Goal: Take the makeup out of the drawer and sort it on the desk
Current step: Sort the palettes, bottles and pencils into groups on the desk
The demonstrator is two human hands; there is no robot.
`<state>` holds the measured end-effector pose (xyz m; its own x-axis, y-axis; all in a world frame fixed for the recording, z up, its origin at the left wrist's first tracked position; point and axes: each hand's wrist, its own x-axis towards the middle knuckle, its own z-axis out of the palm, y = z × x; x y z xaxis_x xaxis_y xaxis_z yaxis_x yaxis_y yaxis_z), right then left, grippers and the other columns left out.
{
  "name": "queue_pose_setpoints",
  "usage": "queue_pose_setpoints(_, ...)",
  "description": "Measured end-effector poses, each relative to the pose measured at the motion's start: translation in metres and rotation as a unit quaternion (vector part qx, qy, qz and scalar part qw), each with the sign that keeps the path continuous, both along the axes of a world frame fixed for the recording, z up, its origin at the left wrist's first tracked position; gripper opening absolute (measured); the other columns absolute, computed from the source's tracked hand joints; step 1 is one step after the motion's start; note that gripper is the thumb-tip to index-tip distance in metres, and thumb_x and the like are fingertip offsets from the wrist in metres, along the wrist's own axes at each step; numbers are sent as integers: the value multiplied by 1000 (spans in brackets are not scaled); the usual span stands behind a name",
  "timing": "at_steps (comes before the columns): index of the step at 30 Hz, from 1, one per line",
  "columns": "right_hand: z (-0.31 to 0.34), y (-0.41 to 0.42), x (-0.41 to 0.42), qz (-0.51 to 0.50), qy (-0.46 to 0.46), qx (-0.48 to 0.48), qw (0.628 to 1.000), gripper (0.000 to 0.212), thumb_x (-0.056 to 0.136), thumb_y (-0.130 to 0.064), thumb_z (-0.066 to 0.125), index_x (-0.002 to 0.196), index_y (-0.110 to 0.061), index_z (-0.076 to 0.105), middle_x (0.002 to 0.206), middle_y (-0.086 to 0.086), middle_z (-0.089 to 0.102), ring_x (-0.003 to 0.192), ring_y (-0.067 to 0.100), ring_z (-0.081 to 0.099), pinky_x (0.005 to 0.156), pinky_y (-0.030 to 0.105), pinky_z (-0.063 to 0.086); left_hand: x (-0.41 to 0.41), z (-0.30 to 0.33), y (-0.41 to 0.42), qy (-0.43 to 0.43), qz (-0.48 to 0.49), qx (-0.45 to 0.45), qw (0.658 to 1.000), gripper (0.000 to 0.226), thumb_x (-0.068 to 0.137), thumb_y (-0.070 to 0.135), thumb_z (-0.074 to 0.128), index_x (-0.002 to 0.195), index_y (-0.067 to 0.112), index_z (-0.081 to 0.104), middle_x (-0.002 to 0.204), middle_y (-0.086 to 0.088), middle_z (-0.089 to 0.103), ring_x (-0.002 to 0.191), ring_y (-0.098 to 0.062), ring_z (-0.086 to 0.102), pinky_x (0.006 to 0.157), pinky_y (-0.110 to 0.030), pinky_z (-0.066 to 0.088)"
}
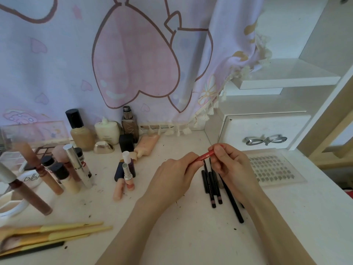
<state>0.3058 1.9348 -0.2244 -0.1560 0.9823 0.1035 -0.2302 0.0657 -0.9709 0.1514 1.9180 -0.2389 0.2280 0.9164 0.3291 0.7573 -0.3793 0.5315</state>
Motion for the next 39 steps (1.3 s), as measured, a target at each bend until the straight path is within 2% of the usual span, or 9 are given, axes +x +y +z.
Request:
queue_pose_setpoints(5, -1, -2, 3, -15, -37, 17, 999, 19, 92, -11, 50, 84, -4, 65, 57, 1, 53, 50, 10, 41, 48, 18, 33, -2, 3, -2, -15, -11, -92, 996, 36, 87, 56, 40, 118, 37, 39, 72, 9, 49, 59, -6, 47, 57, -20, 36)
queue_pose_setpoints(8, 1, 0, 8, -47, -33, 15, 998, 17, 92, -9, 51, 84, -5, 65, 58, 1, 56, 50, 11, 43, 47, 18, 34, -6, 6, -3, -39, -3, -172, 984, 55, 88, 29, 53, 131, 35, 18, 100, 7, 45, 66, -6, 49, 59, -14, 39)
queue_pose_setpoints(12, 15, -4, 22, -166, -20, 42, 985, 13, 90, -3, 53, 81, -6, 62, 57, -2, 60, 51, 7, 51, 49, 16, 41, -11, 8, 0, -63, 12, -214, 975, 60, 88, 0, 41, 138, 22, 16, 111, 5, 36, 69, -7, 44, 57, -7, 36)
queue_pose_setpoints(15, 12, -20, 23, -216, -154, 111, 958, 15, 84, -5, 62, 78, -18, 63, 67, 0, 65, 61, 11, 60, 60, 16, 48, -5, 4, 3, -29, 42, -224, 973, 69, 80, -15, 38, 139, 17, 19, 128, -1, 32, 109, -13, 42, 89, -13, 31)
queue_pose_setpoints(17, -2, -32, 16, -222, -296, 185, 910, 17, 83, -9, 66, 74, -22, 60, 65, -2, 62, 59, 13, 56, 60, 14, 44, 1, 4, 3, -24, 82, -223, 971, 71, 77, -18, 39, 137, 17, 23, 135, -2, 28, 122, -16, 34, 96, -18, 28)
queue_pose_setpoints(21, -30, -39, 5, -213, -485, 385, 755, 20, 84, -22, 51, 70, -9, 57, 60, -3, 50, 50, 11, 44, 50, 19, 37, 5, 1, -3, -54, 105, -183, 976, 64, 78, -17, 39, 131, 18, 29, 133, -3, 29, 107, -14, 44, 84, -20, 39)
queue_pose_setpoints(25, -40, -39, -4, -204, -535, 469, 673, 5, 82, -15, 46, 77, -13, 45, 62, 0, 50, 54, 15, 45, 56, 23, 32, 5, -4, -5, -92, 138, -128, 978, 54, 86, -9, 42, 132, 16, 28, 138, -3, 31, 101, -9, 47, 81, -21, 37)
queue_pose_setpoints(33, -49, -47, -3, -157, -605, 443, 643, 22, 80, -26, 42, 69, -15, 58, 64, -3, 52, 59, 15, 50, 52, 23, 43, 13, -7, -18, -81, 191, -50, 977, 32, 90, 10, 53, 117, 16, 39, 110, -3, 44, 84, -18, 53, 76, -29, 45)
queue_pose_setpoints(39, -51, -47, 0, -138, -611, 433, 649, 29, 81, -29, 42, 68, -15, 63, 66, -3, 53, 64, 16, 50, 55, 26, 45, 19, -12, -22, -40, 195, -31, 980, 24, 91, 19, 53, 113, 14, 48, 107, -4, 54, 101, -20, 49, 80, -29, 43)
